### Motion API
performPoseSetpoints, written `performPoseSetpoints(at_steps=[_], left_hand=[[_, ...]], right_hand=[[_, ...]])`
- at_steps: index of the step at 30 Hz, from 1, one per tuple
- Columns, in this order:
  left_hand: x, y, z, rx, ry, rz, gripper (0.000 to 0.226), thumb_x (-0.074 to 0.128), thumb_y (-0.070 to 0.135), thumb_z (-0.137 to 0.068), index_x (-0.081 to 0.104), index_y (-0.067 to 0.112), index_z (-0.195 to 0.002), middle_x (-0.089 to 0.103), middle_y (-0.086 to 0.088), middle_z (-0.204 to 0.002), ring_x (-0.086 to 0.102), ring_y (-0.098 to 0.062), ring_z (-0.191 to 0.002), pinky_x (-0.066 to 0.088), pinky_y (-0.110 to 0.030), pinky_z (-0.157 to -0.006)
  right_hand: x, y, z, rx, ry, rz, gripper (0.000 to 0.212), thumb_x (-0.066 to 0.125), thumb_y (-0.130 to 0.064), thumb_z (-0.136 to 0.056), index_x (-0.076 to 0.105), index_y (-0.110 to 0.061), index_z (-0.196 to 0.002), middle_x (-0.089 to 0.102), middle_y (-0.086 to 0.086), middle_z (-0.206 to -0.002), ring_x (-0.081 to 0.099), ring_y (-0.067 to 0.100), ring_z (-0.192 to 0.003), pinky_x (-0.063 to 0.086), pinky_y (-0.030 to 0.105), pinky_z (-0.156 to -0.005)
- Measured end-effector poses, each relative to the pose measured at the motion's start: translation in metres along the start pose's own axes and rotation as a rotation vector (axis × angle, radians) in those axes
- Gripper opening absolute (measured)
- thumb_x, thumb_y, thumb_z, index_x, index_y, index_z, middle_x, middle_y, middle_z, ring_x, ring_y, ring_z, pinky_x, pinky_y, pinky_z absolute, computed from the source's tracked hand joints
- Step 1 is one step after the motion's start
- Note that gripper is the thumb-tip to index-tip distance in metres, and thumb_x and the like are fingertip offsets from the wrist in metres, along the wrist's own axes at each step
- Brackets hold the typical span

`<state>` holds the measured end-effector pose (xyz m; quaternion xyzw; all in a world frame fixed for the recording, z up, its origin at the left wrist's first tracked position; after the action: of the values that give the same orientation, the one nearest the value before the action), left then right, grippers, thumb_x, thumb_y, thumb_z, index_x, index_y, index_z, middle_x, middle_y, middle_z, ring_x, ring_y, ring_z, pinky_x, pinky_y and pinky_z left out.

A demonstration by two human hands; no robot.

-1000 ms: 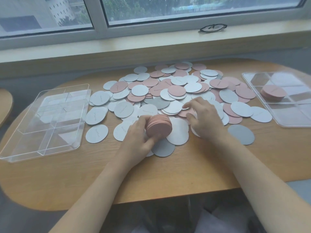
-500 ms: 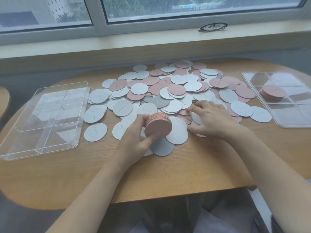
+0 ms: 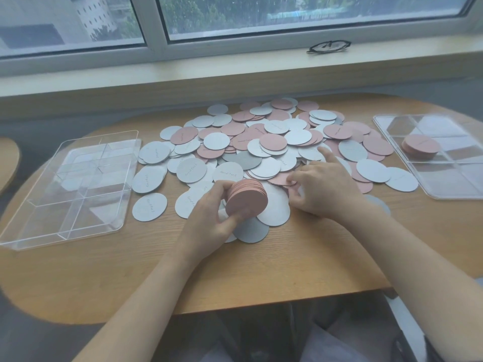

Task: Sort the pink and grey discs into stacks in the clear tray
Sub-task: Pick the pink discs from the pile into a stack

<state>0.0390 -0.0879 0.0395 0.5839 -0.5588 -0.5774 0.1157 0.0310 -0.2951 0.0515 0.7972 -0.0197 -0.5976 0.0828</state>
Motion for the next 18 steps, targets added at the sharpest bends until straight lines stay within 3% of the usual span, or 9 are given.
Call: performPoseSetpoints(at_steps=[4,7,12,15,18], left_hand=[[-0.001,0.000,0.000,0.013,0.015,0.003,0.035,0.076,0.032,-0.087,0.056,0.022,-0.115,0.069,0.011,-0.105,0.062,-0.010,-0.099,0.038,-0.011,-0.080],[-0.001,-0.002,-0.001,0.013,0.009,0.010,0.036,0.079,0.023,-0.087,0.057,0.022,-0.115,0.070,0.012,-0.106,0.064,-0.010,-0.102,0.040,-0.012,-0.080],[0.001,-0.004,-0.001,0.017,-0.005,-0.007,0.038,0.080,0.020,-0.085,0.058,0.024,-0.116,0.070,0.013,-0.107,0.063,-0.010,-0.104,0.038,-0.011,-0.079],[0.002,-0.003,-0.002,0.008,-0.004,-0.009,0.039,0.081,0.018,-0.084,0.059,0.021,-0.117,0.070,0.012,-0.106,0.060,-0.002,-0.101,0.036,-0.007,-0.078],[0.002,0.000,-0.002,0.012,-0.004,0.007,0.044,0.081,0.014,-0.083,0.060,0.018,-0.122,0.069,0.013,-0.112,0.059,0.002,-0.102,0.036,-0.006,-0.078]], right_hand=[[-0.009,-0.002,0.002,0.022,0.131,-0.037,0.044,0.034,-0.029,-0.080,0.076,-0.021,-0.078,0.064,0.002,-0.058,0.061,0.024,-0.063,0.010,0.035,-0.119],[-0.021,0.002,0.007,0.071,0.290,-0.123,0.034,0.040,-0.024,-0.086,0.070,-0.014,-0.073,0.054,0.004,-0.051,0.055,0.026,-0.054,0.022,0.036,-0.116],[-0.036,0.005,0.015,0.178,0.444,-0.497,0.023,0.047,-0.022,-0.088,0.068,-0.015,-0.084,0.058,-0.002,-0.060,0.054,0.018,-0.065,0.033,0.034,-0.104],[-0.036,-0.002,0.019,0.229,0.409,-0.787,0.017,0.051,-0.021,-0.089,0.067,-0.016,-0.087,0.064,-0.006,-0.072,0.052,0.003,-0.076,0.038,0.026,-0.087],[-0.030,-0.009,0.024,0.281,0.355,-1.008,0.010,0.057,-0.018,-0.093,0.066,-0.016,-0.089,0.064,-0.013,-0.078,0.056,0.002,-0.076,0.040,0.015,-0.071]])
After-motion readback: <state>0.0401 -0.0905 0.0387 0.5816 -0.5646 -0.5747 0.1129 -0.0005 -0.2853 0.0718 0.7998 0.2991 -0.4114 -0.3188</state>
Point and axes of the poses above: each hand's wrist, its own z-axis away from the middle knuckle, its own x-axis out of the palm, y = z × x, the point moved 8 cm from there along -z, towards the middle knuckle
